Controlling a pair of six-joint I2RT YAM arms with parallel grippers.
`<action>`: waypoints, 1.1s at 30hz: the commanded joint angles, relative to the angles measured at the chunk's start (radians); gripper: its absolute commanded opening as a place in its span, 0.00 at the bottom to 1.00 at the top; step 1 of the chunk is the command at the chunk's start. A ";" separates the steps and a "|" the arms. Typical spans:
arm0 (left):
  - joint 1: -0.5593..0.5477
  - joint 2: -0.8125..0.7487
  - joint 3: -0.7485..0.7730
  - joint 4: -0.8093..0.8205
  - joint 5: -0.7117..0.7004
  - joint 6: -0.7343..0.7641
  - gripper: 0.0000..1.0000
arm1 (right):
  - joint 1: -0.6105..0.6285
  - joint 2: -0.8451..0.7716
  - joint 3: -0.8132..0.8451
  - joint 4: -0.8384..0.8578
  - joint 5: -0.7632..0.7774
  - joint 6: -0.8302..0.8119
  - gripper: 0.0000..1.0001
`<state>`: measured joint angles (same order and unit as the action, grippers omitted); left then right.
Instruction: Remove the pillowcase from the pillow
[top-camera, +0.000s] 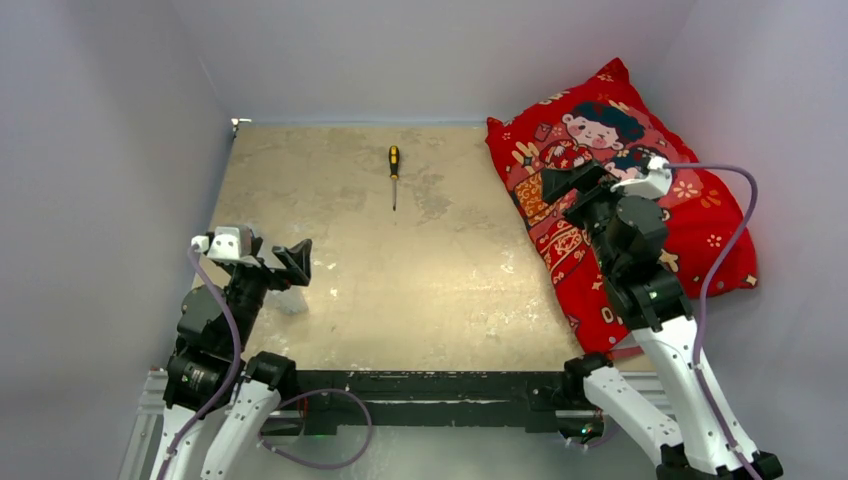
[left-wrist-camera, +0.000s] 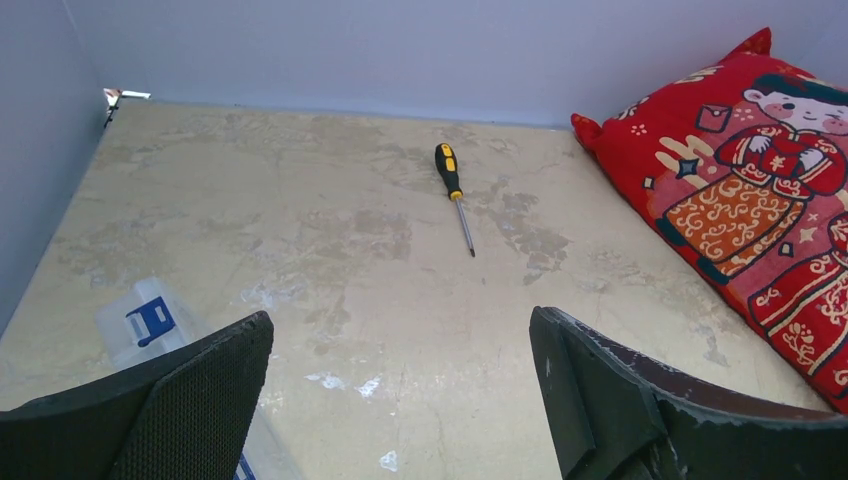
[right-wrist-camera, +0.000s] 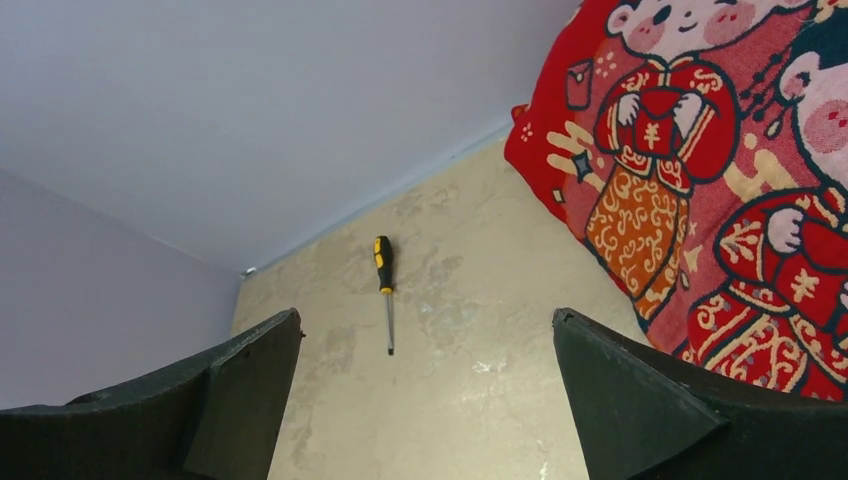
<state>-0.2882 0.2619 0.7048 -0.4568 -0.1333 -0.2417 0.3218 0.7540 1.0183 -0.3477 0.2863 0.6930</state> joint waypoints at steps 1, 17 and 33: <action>0.003 -0.012 -0.006 0.027 0.015 0.017 0.99 | 0.003 0.023 0.023 -0.004 0.056 0.035 0.99; 0.003 -0.018 -0.007 0.030 0.018 0.018 0.99 | 0.002 0.185 0.020 -0.070 0.262 0.277 0.99; 0.003 -0.028 -0.011 0.030 -0.003 0.016 0.99 | -0.110 0.899 0.212 -0.341 0.552 0.711 0.99</action>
<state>-0.2882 0.2462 0.7044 -0.4568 -0.1333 -0.2417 0.2813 1.5436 1.1725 -0.5758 0.7429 1.2625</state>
